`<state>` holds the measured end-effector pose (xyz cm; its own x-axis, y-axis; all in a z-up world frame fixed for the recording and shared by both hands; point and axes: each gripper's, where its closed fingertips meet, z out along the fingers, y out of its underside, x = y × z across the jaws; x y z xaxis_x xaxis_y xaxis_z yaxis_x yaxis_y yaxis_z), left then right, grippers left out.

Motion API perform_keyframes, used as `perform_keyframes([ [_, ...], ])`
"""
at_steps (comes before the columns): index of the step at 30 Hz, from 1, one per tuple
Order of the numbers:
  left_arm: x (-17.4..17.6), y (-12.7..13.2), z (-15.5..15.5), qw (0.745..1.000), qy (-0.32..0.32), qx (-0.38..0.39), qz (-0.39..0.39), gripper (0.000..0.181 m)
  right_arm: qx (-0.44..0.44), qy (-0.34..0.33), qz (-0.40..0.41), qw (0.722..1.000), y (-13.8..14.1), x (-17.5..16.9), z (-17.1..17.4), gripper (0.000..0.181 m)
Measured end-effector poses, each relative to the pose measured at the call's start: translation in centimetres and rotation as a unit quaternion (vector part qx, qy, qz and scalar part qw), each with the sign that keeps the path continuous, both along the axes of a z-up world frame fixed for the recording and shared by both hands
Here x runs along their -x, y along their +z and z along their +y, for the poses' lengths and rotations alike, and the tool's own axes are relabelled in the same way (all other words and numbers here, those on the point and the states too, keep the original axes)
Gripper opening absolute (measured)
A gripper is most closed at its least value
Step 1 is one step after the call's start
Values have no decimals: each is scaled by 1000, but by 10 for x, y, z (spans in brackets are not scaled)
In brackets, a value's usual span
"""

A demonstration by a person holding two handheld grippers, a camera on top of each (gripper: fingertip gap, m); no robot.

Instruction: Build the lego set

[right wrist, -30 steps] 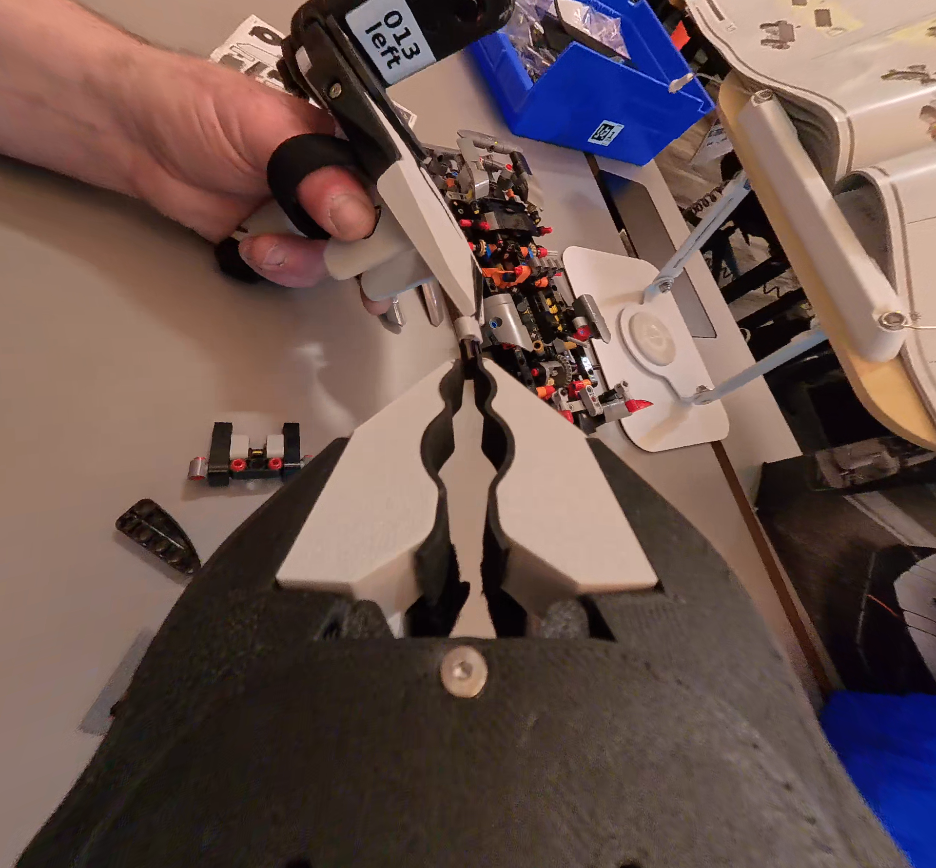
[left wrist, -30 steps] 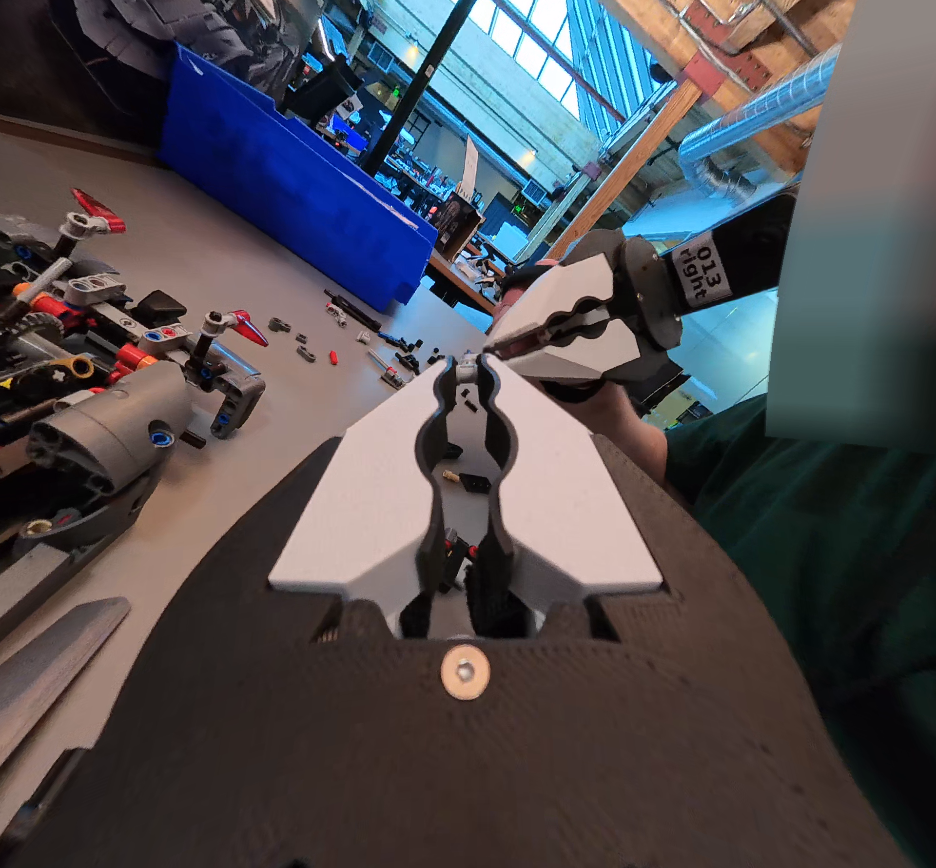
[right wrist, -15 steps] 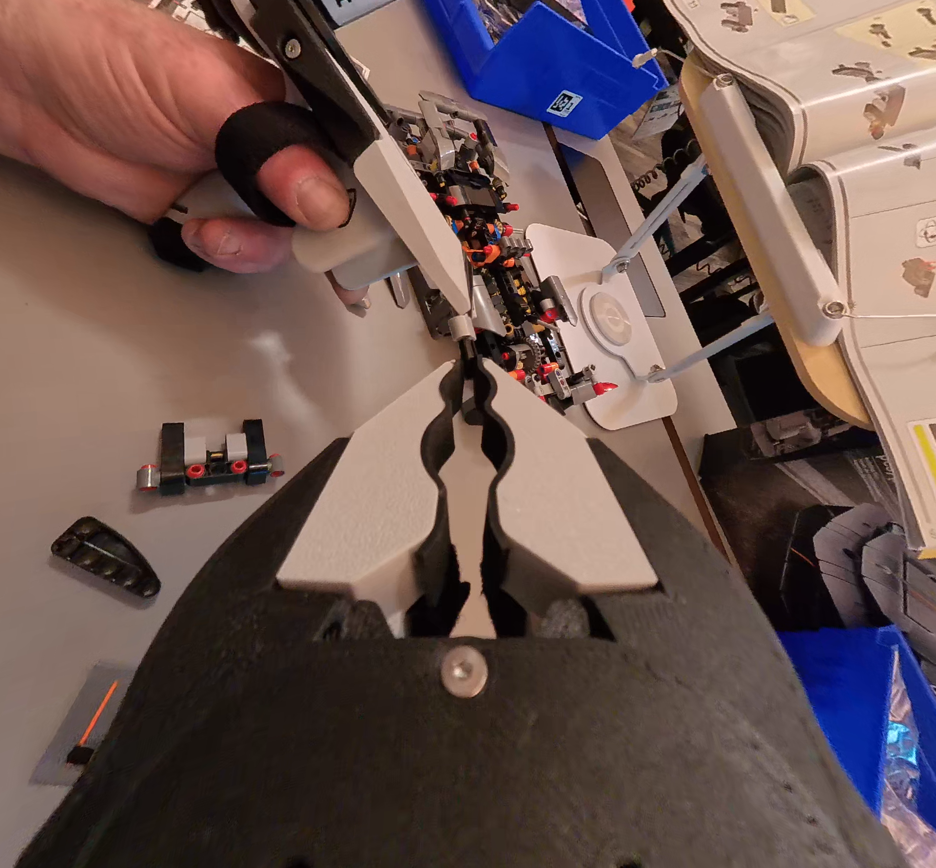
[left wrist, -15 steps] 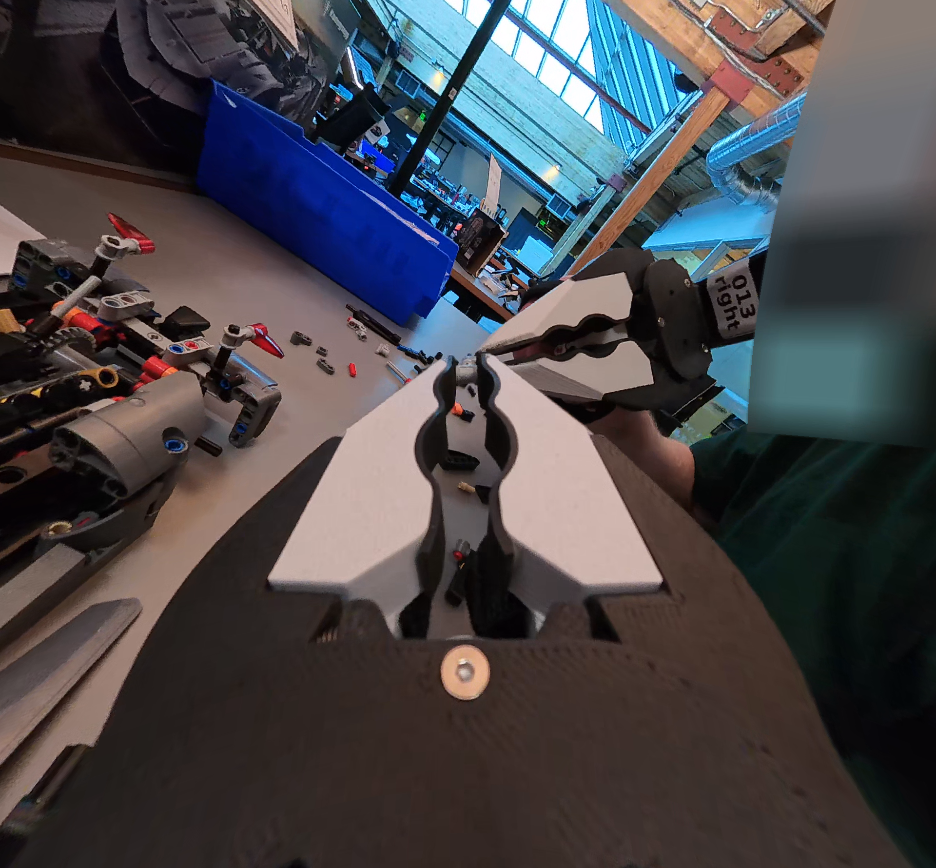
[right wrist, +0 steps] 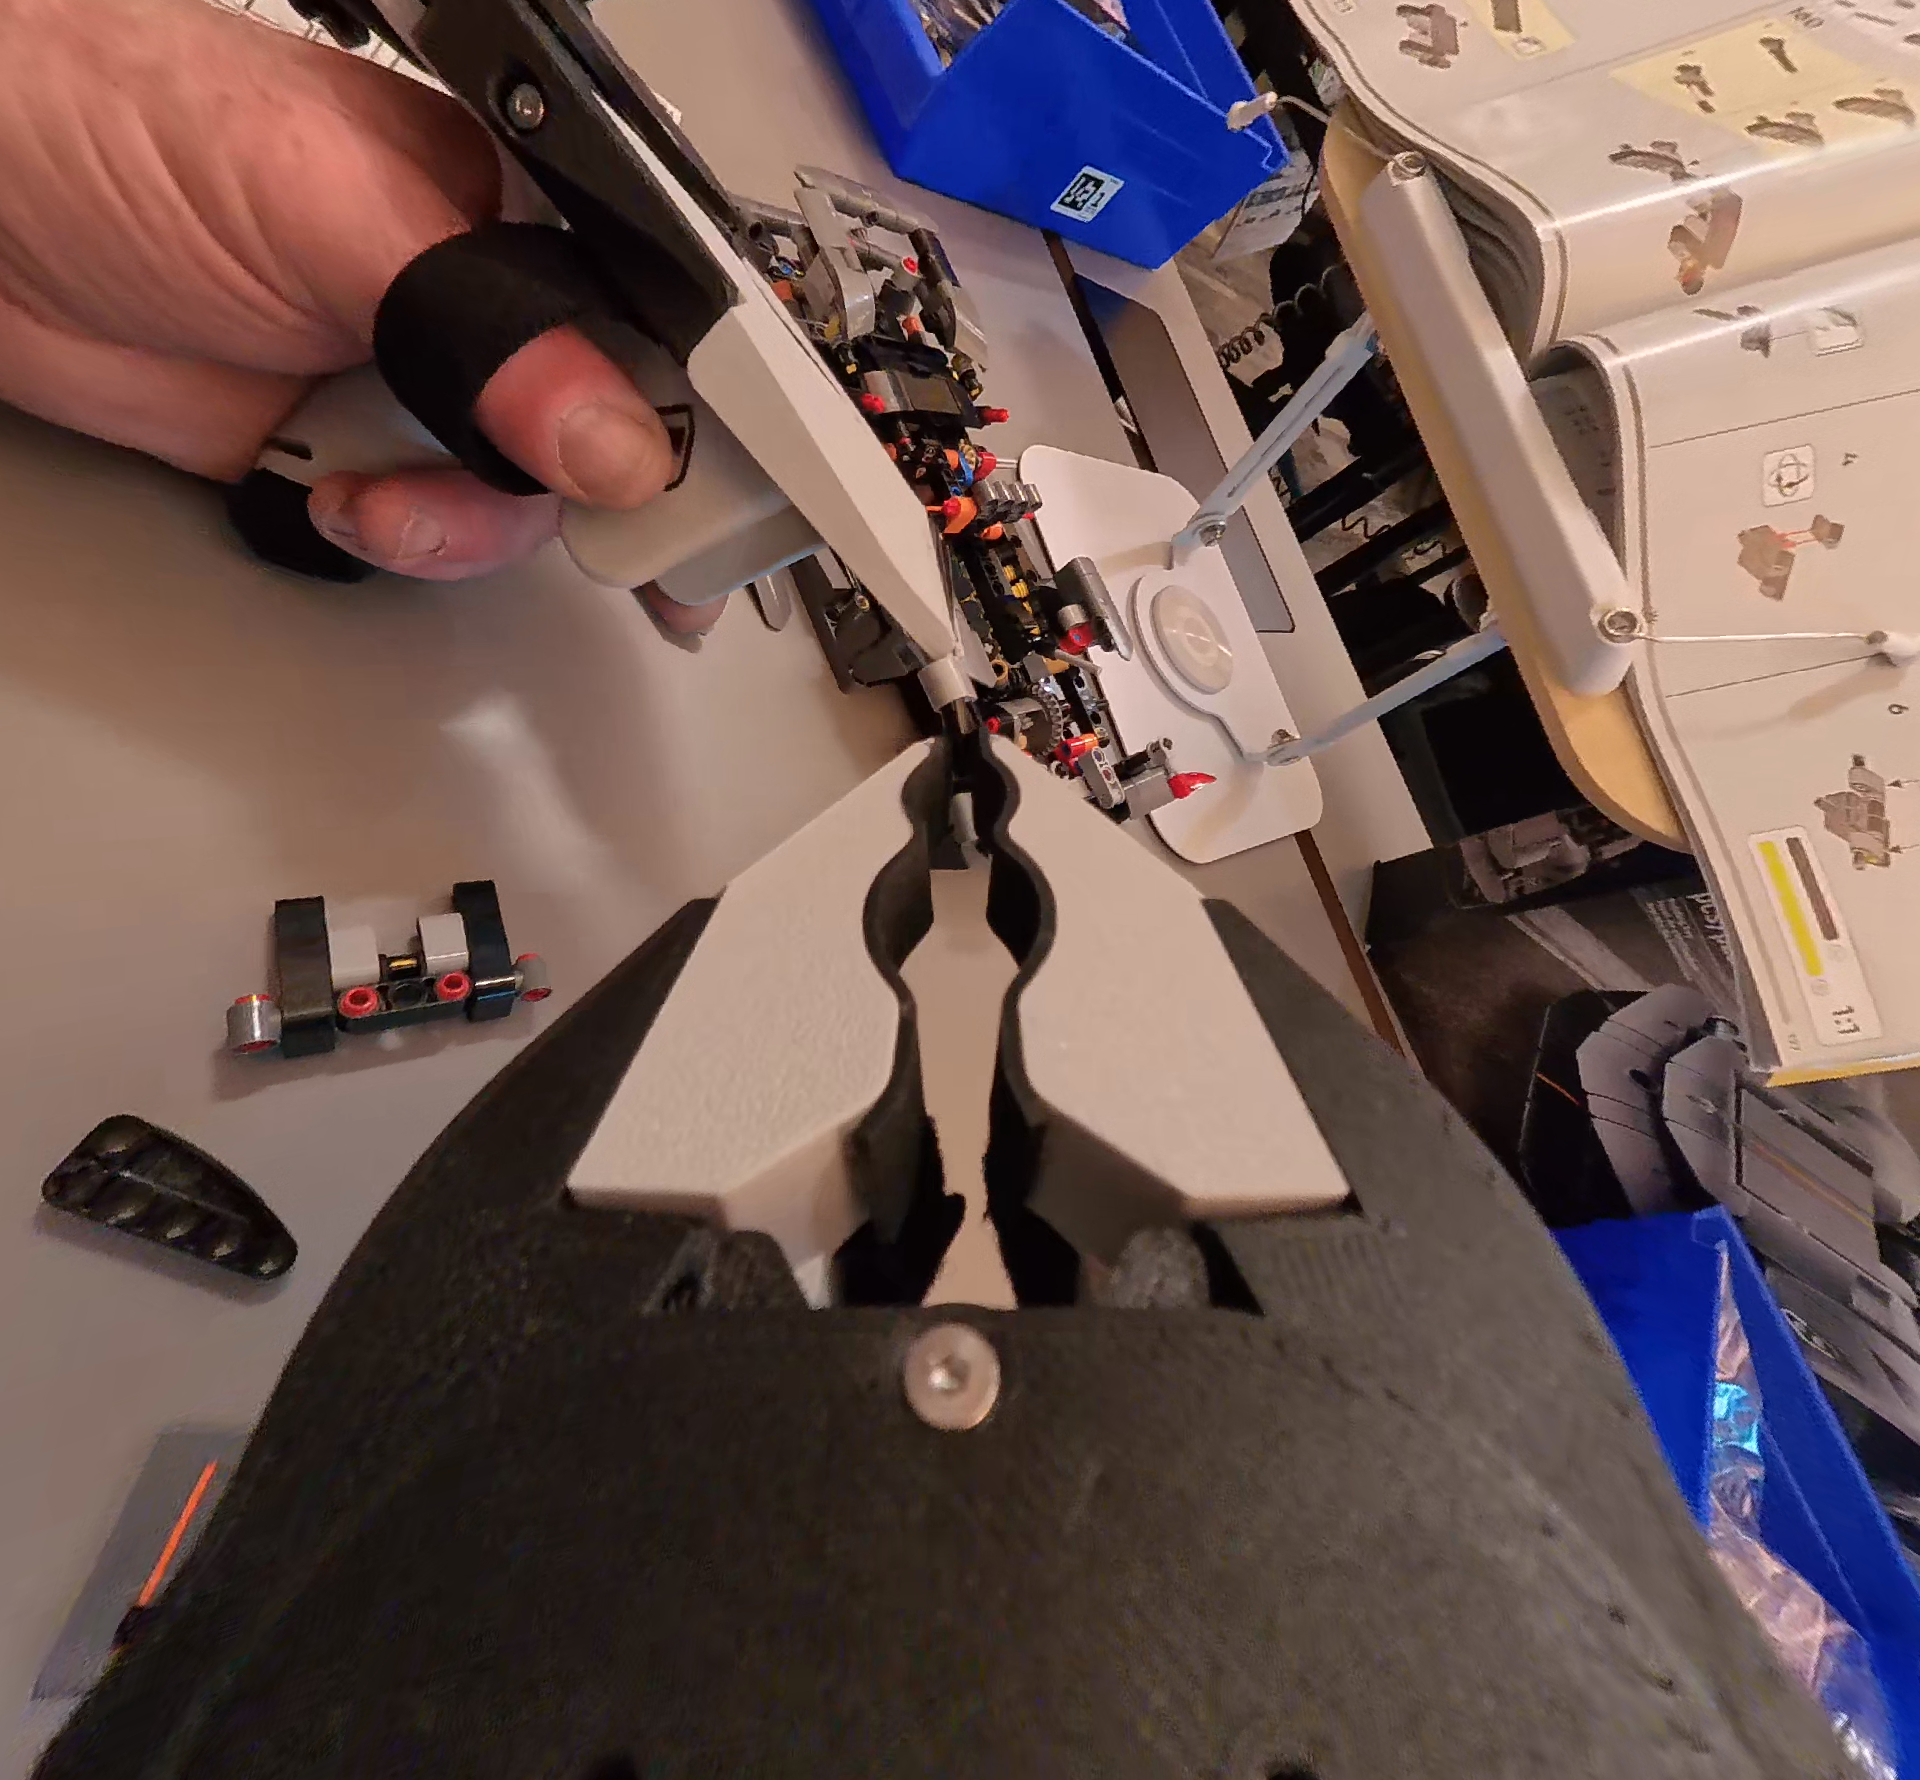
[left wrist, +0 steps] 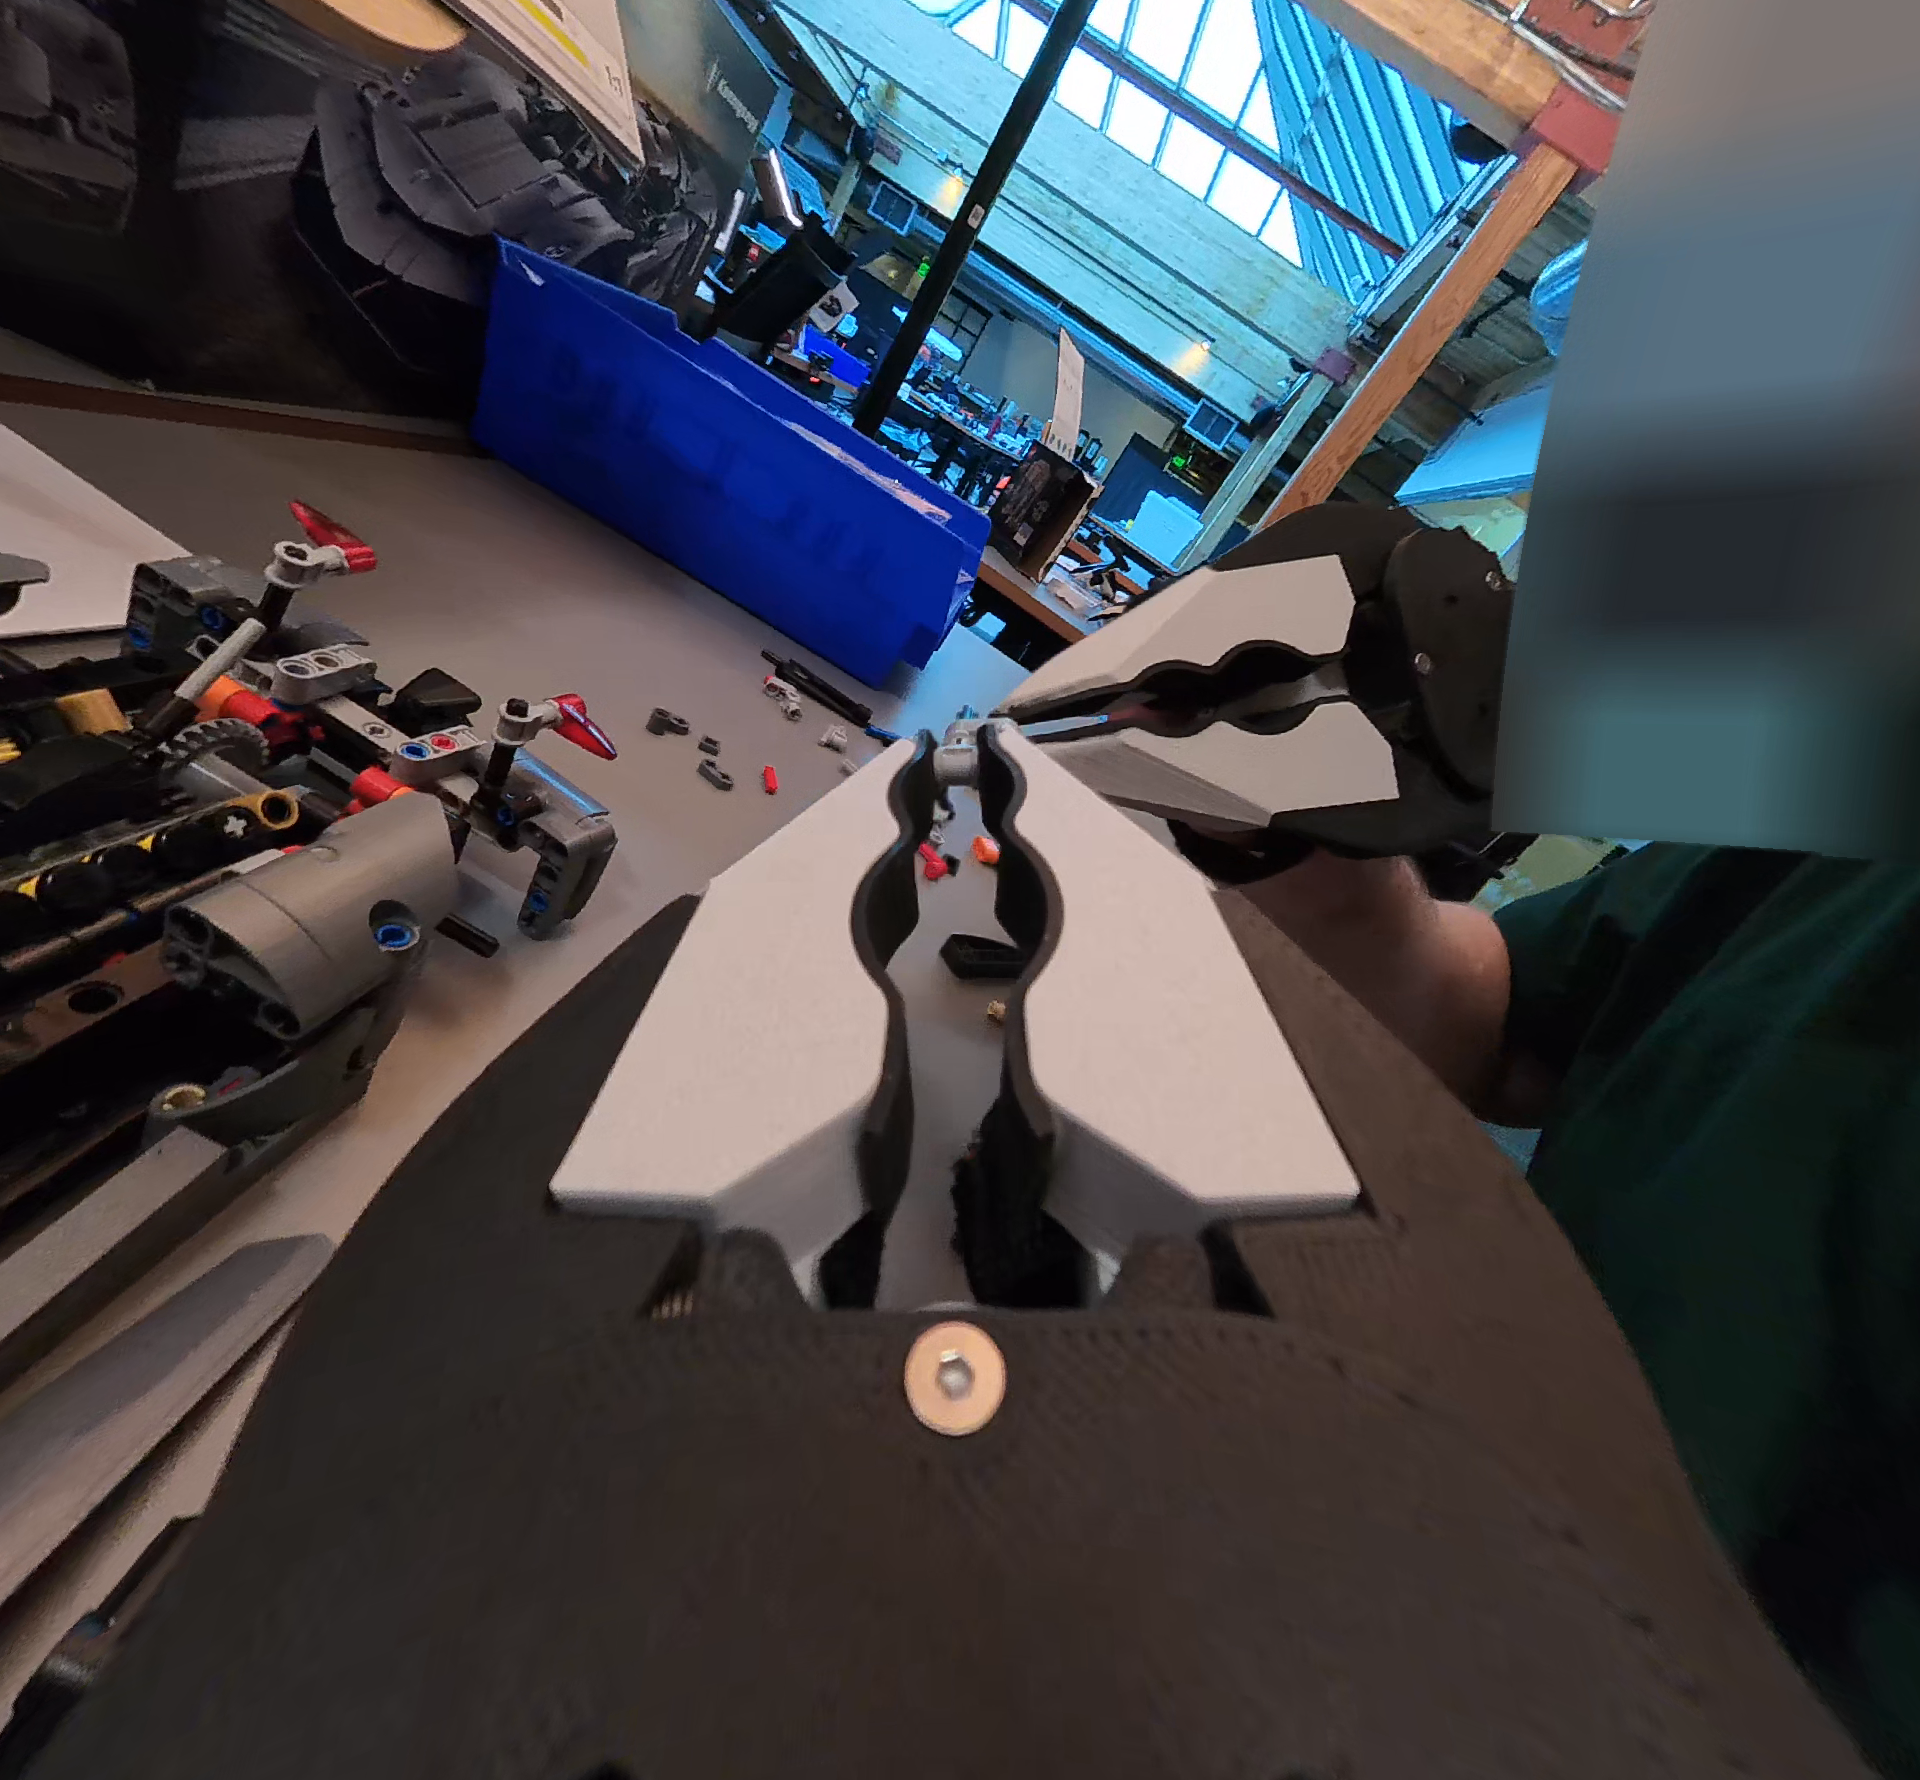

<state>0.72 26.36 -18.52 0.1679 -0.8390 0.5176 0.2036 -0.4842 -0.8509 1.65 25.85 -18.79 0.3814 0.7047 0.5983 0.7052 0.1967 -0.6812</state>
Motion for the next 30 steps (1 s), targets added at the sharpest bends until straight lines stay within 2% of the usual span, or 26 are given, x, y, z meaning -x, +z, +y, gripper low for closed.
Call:
perform_keyframes([
  [16, -1, -4, -2, 991, 24, -86, 104, 6, -36, 17, -42, 998, -5, -1, 0, 1],
  [30, -3, -14, -2, 981, 16, -105, 163, 6, -45, 22, -80, 996, -17, -2, 1, 1],
])
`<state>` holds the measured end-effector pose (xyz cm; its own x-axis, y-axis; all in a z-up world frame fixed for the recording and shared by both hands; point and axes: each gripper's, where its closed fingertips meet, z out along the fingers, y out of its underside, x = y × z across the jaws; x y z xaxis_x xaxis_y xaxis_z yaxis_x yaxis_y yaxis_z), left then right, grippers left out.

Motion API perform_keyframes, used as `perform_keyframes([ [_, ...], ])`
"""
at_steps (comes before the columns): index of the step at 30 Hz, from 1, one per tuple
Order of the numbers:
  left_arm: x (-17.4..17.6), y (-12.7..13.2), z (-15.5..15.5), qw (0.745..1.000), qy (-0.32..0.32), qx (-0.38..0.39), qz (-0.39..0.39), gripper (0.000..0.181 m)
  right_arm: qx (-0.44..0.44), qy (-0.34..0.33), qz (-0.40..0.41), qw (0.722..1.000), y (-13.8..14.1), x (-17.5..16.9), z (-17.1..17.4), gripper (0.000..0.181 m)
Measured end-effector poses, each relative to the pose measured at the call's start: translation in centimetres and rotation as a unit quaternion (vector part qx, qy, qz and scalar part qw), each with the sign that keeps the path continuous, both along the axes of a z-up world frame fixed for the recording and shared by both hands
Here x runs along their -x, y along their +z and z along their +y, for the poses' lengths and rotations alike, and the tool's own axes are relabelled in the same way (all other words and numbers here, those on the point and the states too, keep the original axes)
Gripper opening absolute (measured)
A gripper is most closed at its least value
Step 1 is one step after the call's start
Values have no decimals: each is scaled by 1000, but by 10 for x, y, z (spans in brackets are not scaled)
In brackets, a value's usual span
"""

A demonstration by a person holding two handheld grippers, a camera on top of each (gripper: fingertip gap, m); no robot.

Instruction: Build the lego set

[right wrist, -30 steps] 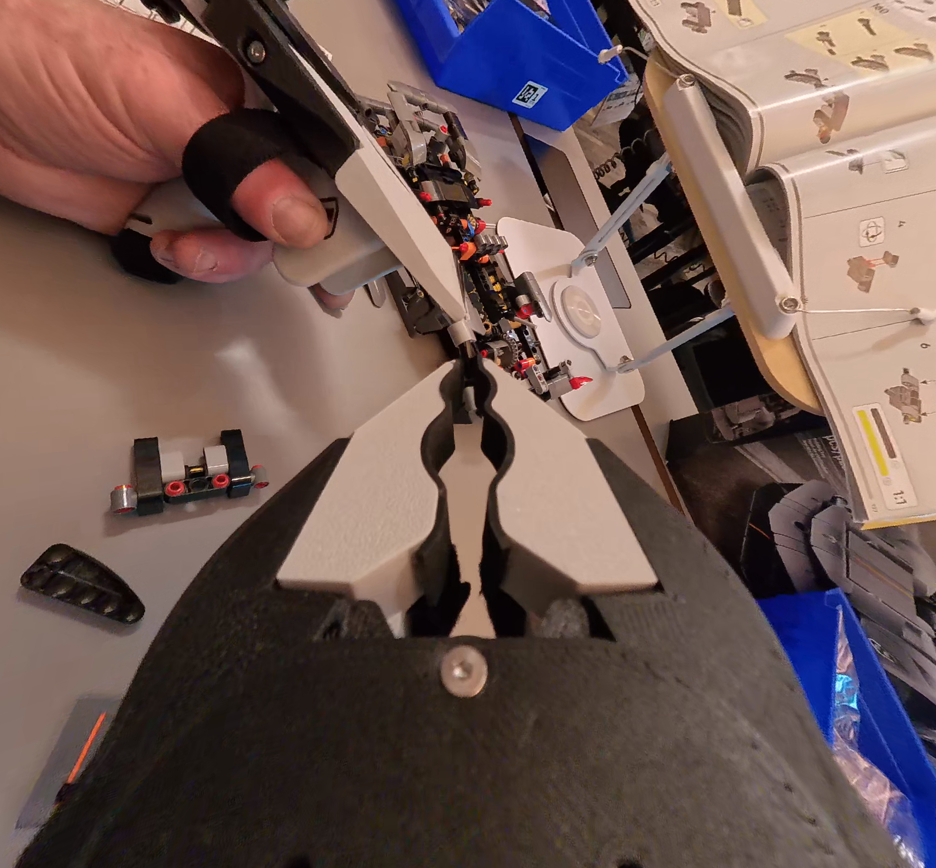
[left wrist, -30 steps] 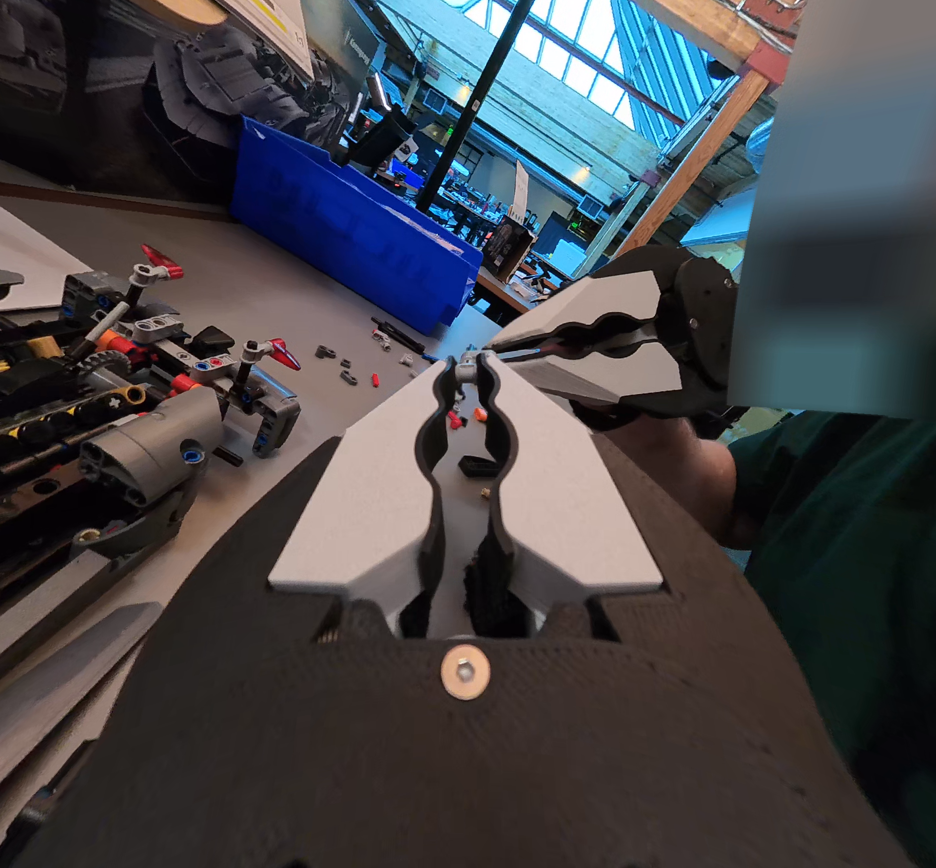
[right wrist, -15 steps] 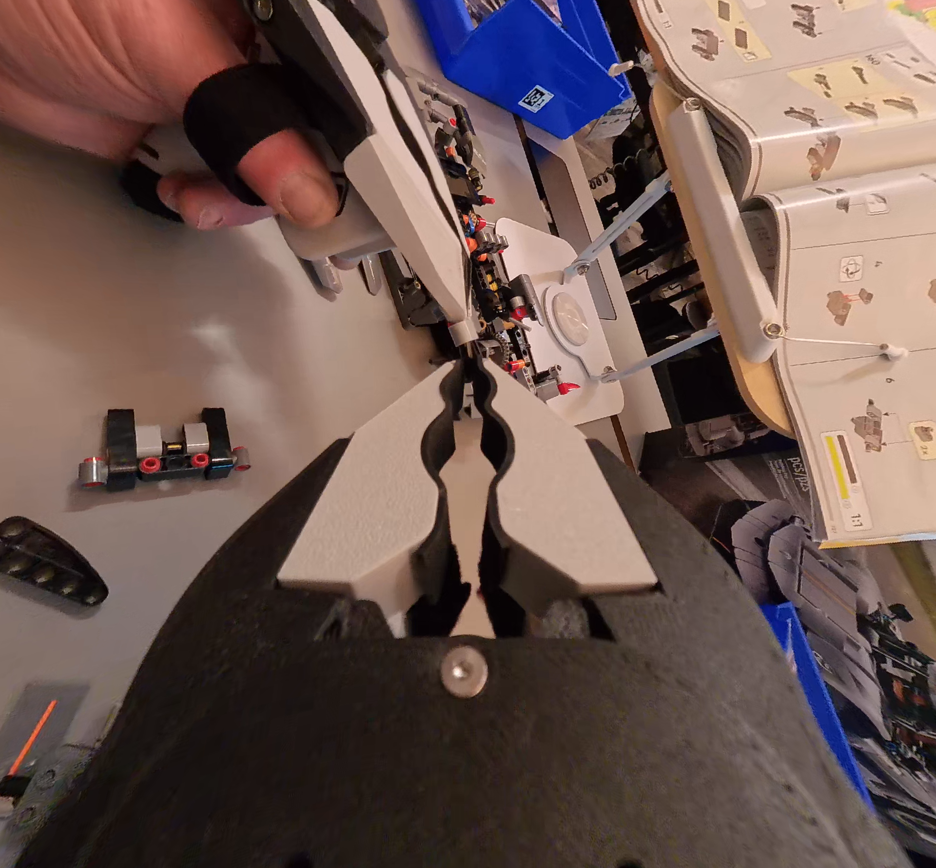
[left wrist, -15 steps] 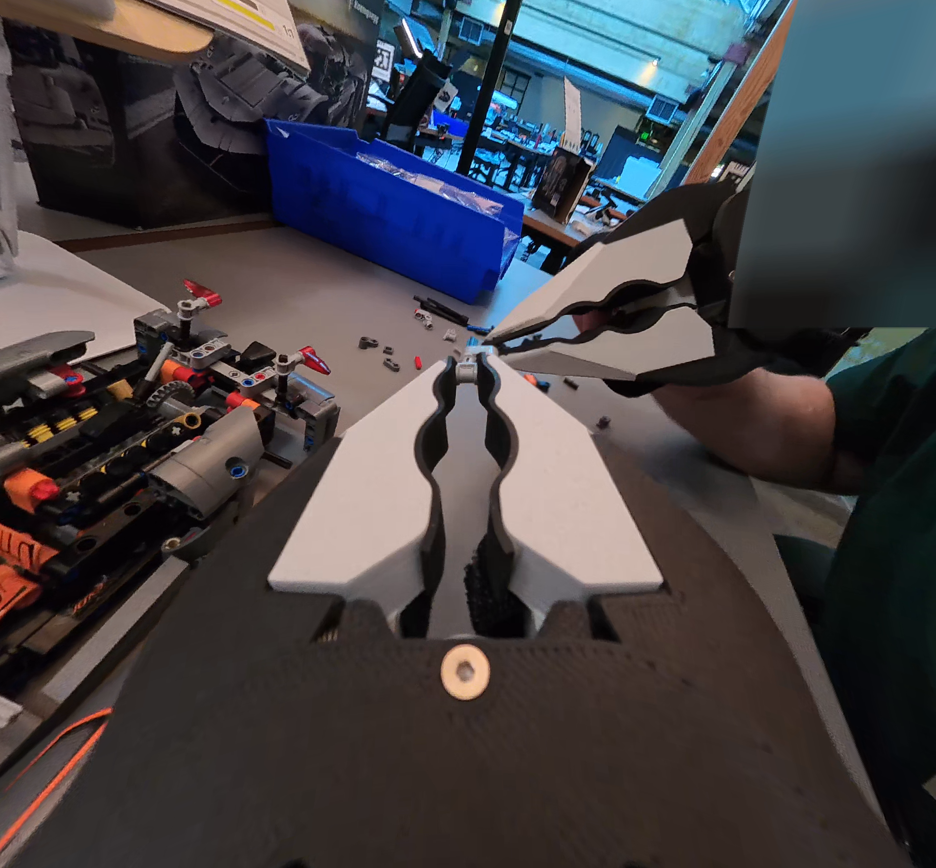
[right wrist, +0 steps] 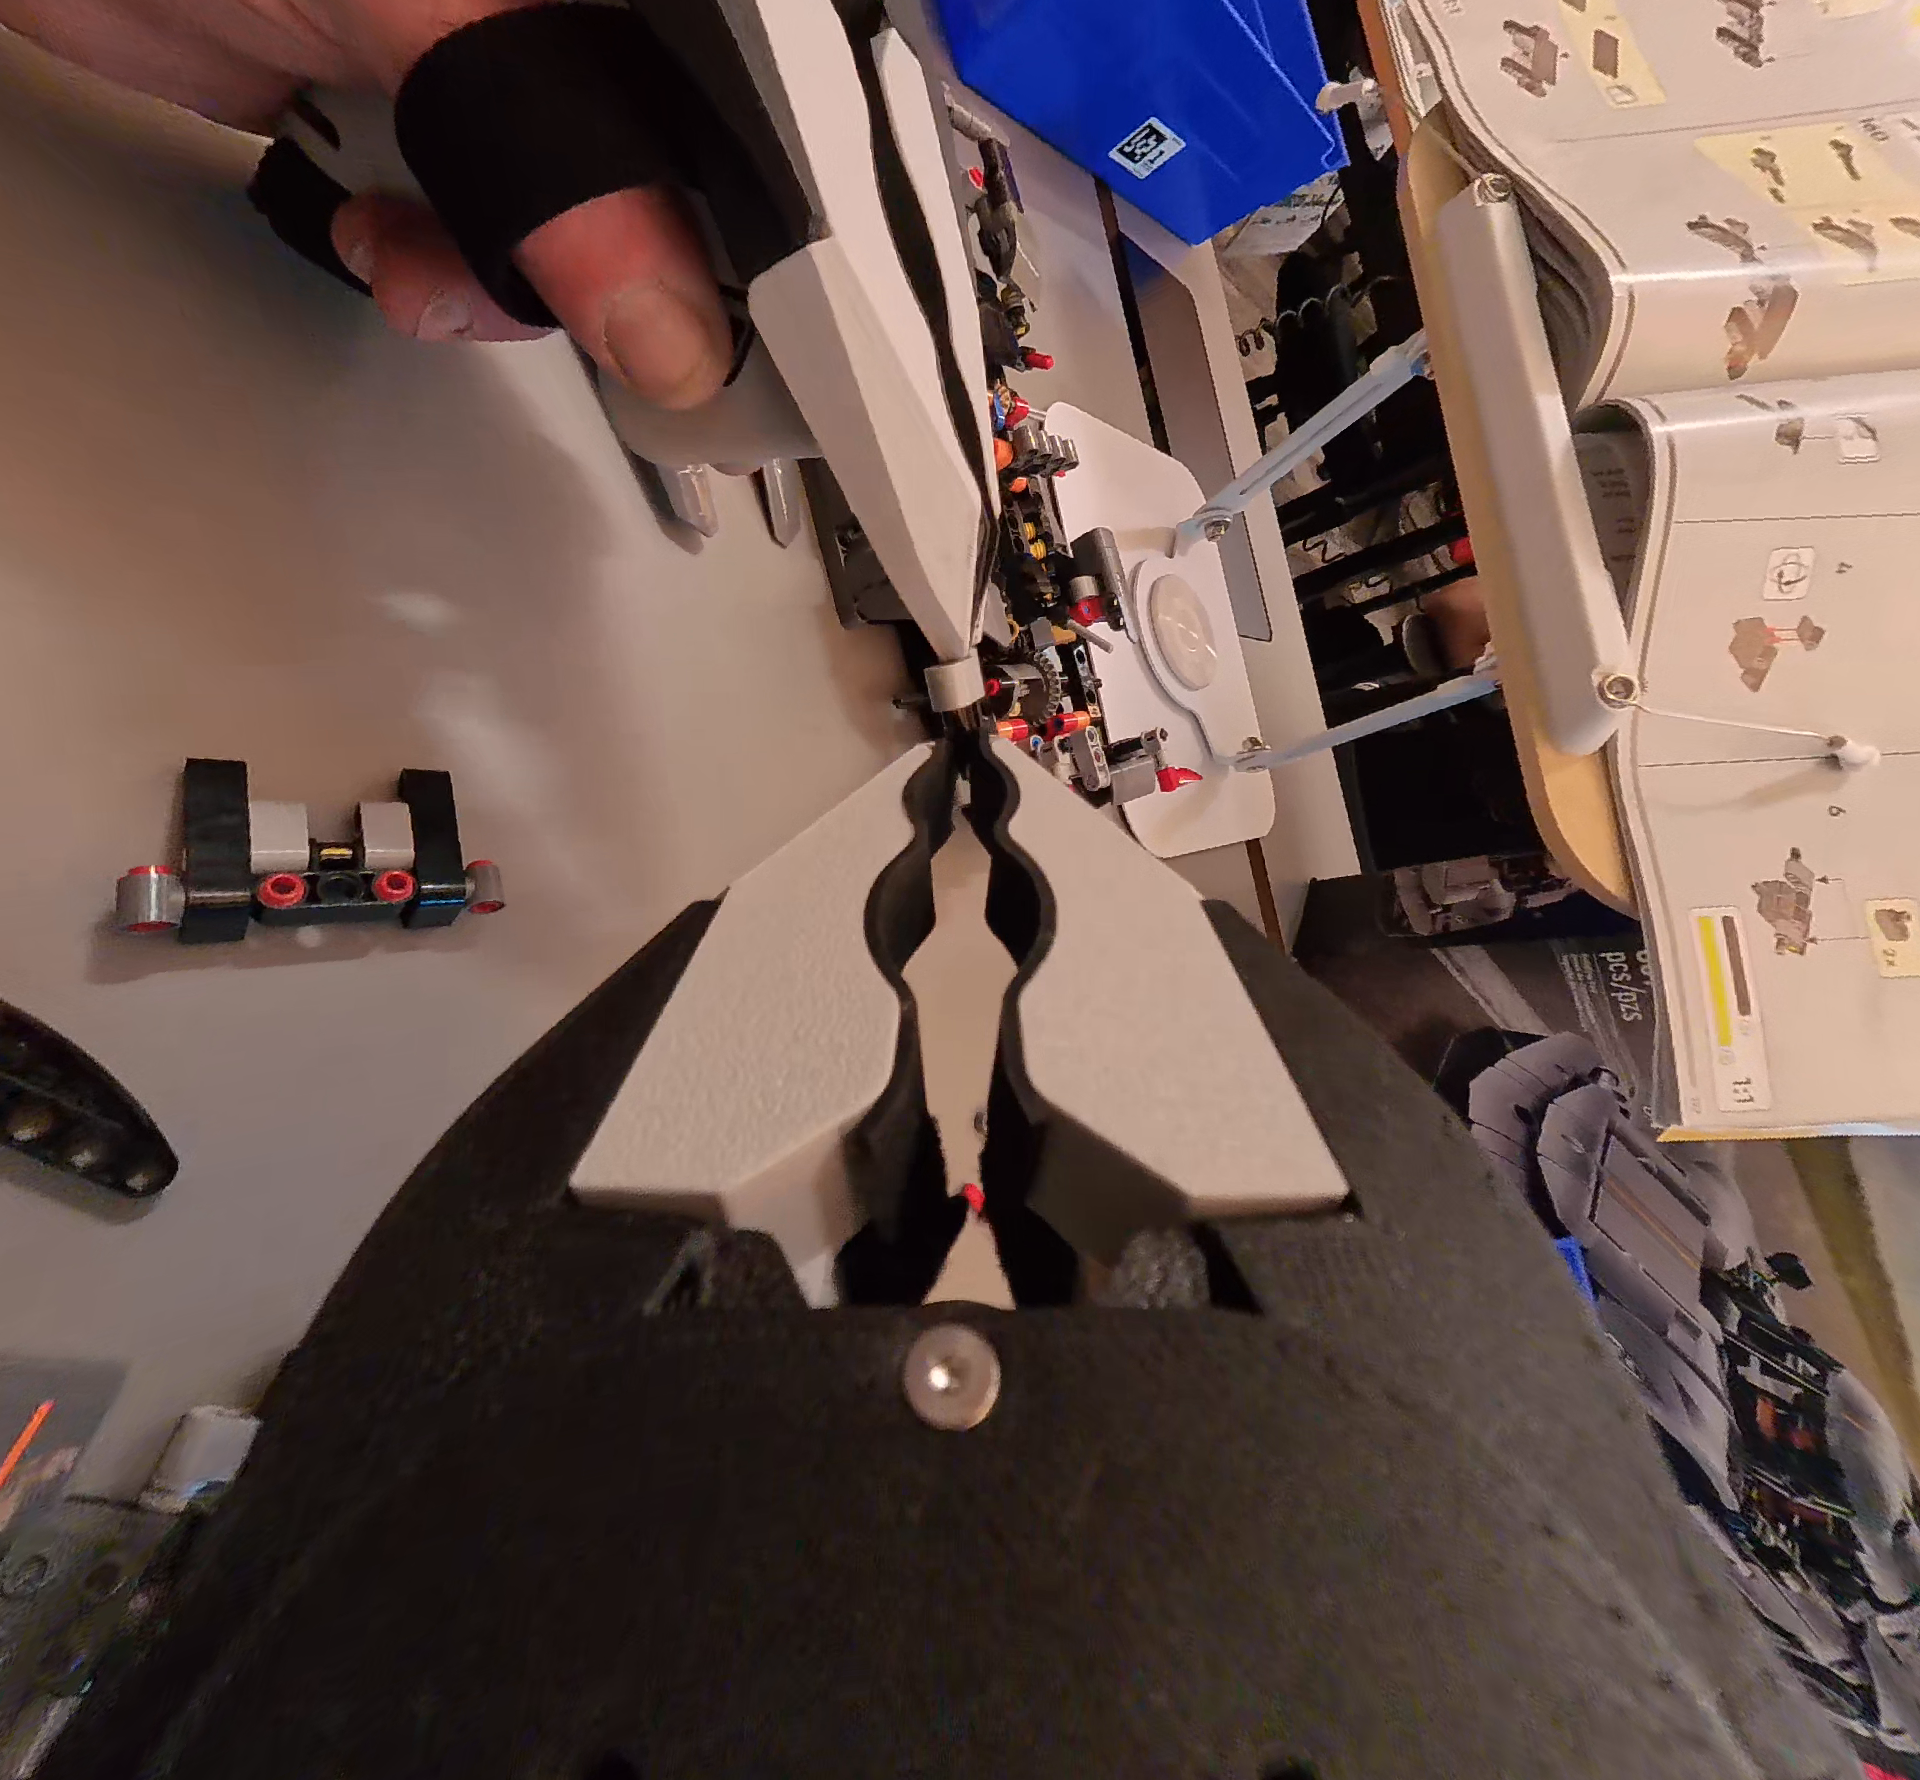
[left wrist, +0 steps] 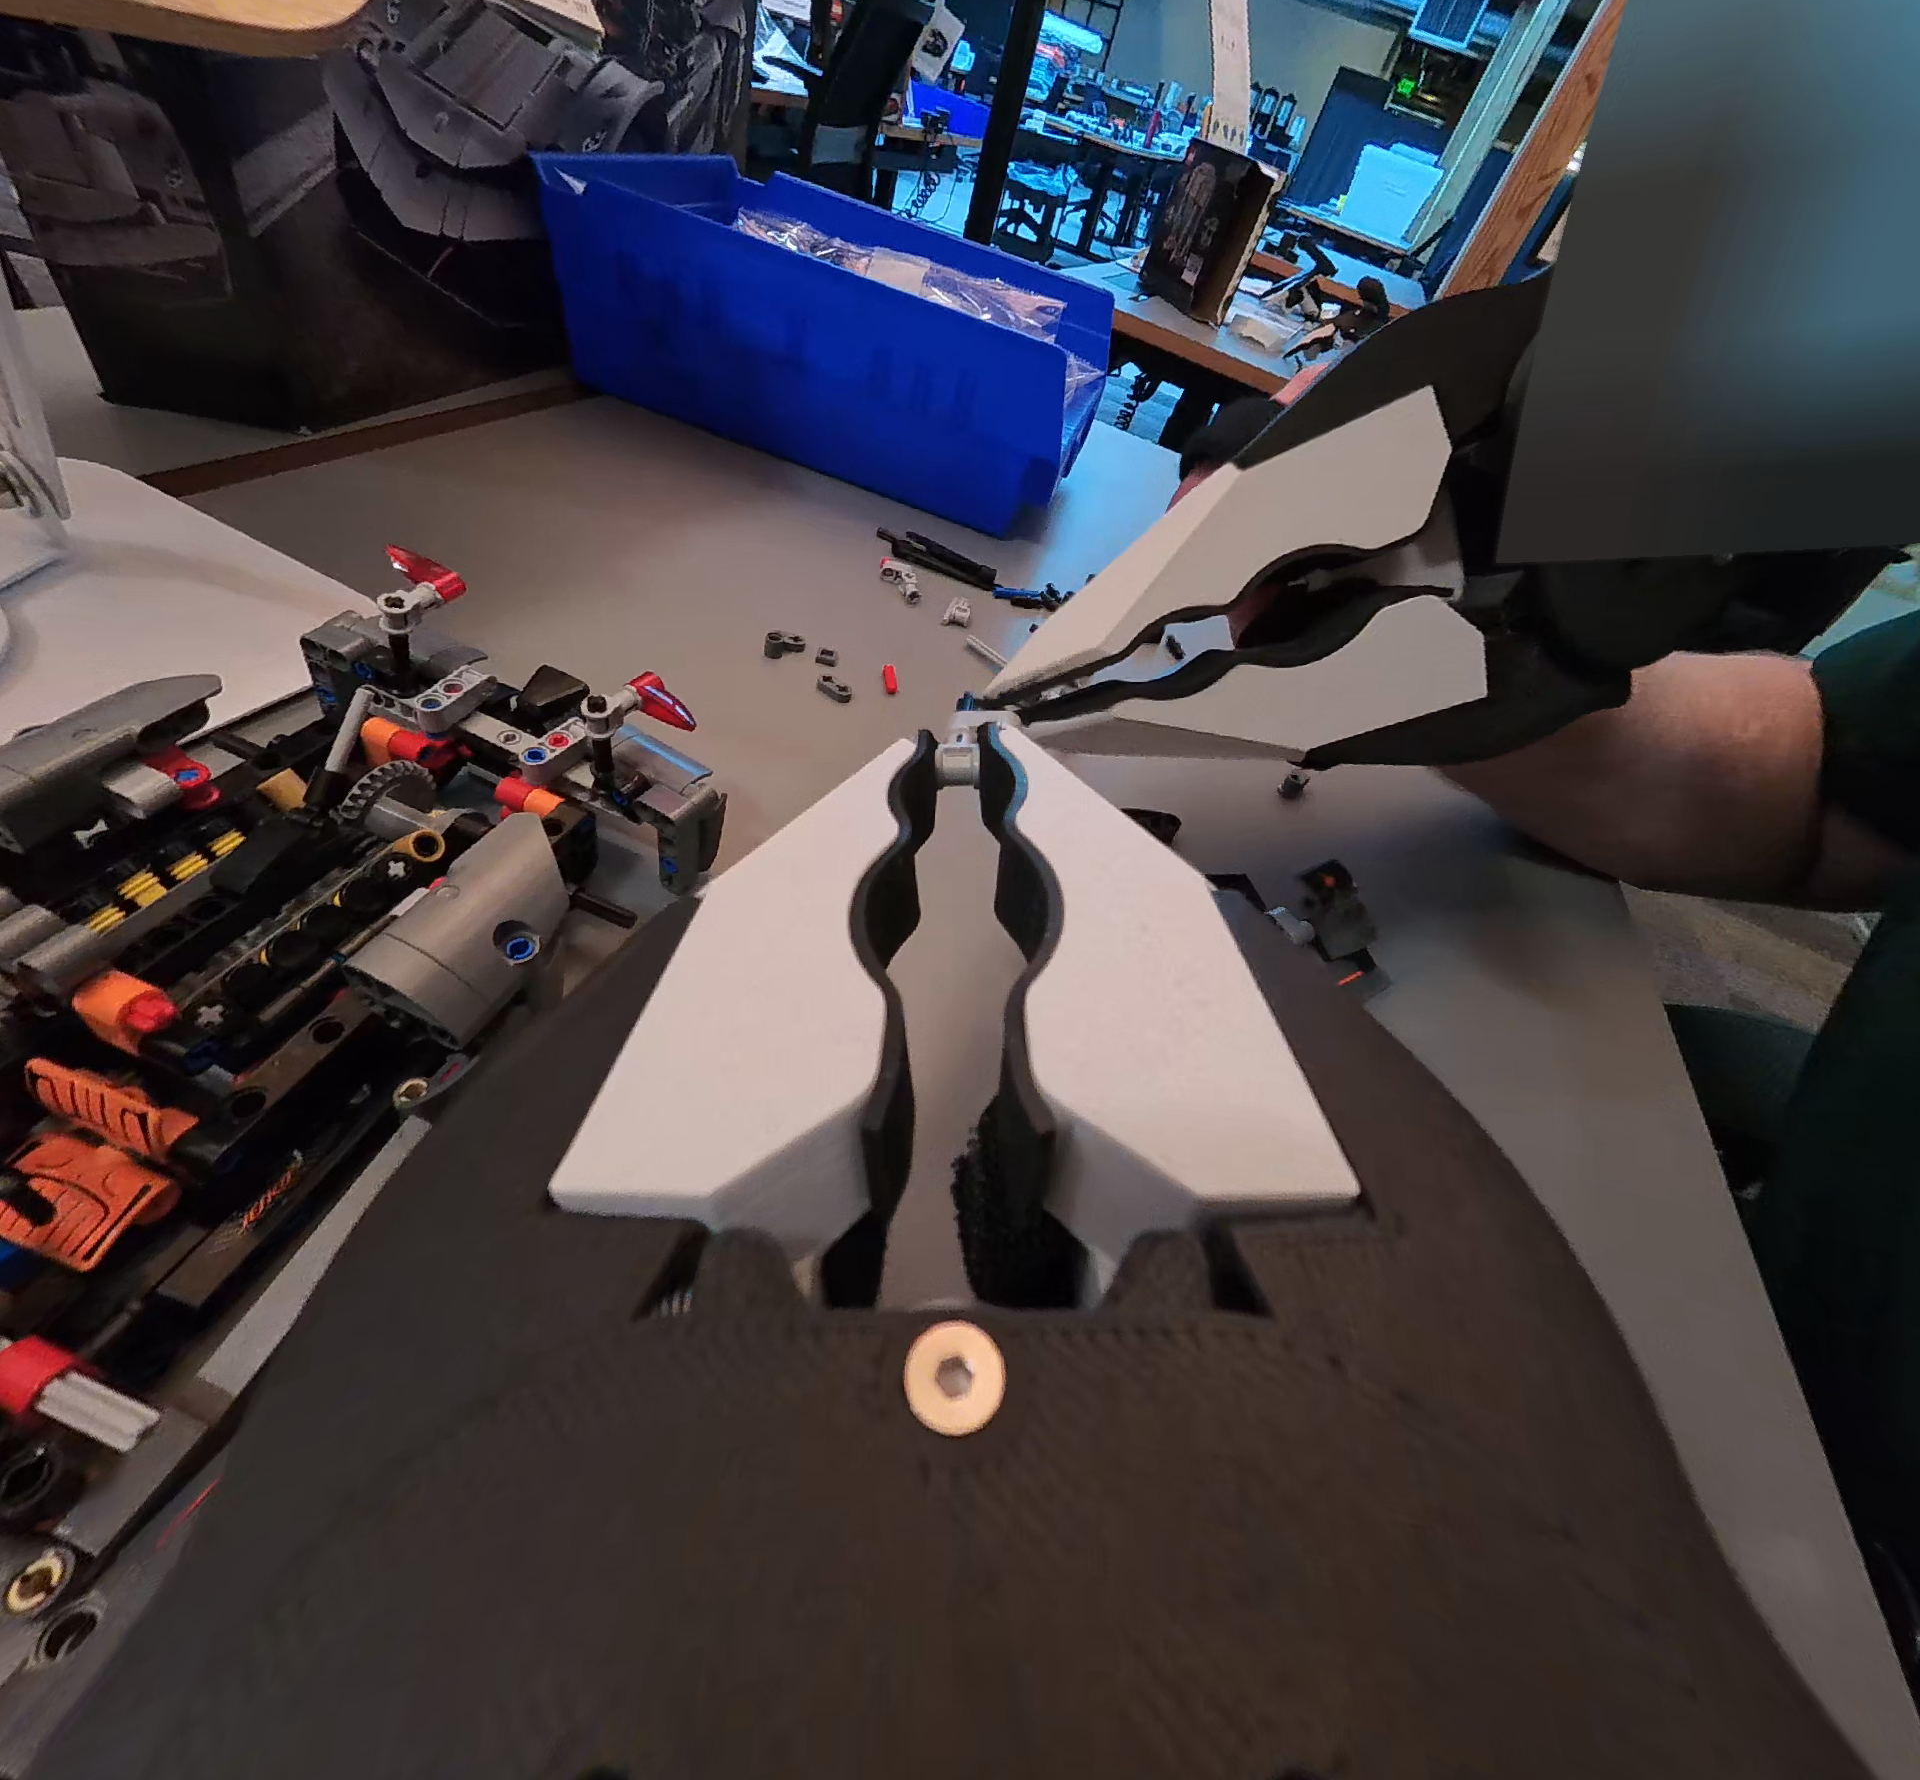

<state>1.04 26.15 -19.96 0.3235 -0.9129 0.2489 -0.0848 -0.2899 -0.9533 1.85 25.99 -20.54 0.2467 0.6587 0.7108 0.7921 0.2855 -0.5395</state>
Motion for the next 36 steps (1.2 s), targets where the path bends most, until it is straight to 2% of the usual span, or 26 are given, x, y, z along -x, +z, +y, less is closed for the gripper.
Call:
perform_keyframes([
  [13, 1, -1, 3, 1000, 14, -15, 11, 6, 28, -10, 23, 999, -2, 1, 3, 1],
  [20, -2, -33, 2, 994, -12, -12, 108, 6, 110, 16, 44, 993, -23, -9, 3, 1],
  [27, 0, -69, -2, 974, -31, -27, 225, 7, 206, 52, 92, 973, -34, -15, -5, 1],
  [31, 7, -84, -1, 961, -31, -30, 275, 14, 235, 69, 91, 965, -42, -12, -11, 1],
  [33, 10, -88, -1, 957, -29, -32, 287, 25, 250, 78, 94, 960, -44, -8, -16, 1],
  [36, 12, -74, 0, 959, -23, -71, 274, 35, 264, 78, 100, 956, -44, -9, -16, 1],
])
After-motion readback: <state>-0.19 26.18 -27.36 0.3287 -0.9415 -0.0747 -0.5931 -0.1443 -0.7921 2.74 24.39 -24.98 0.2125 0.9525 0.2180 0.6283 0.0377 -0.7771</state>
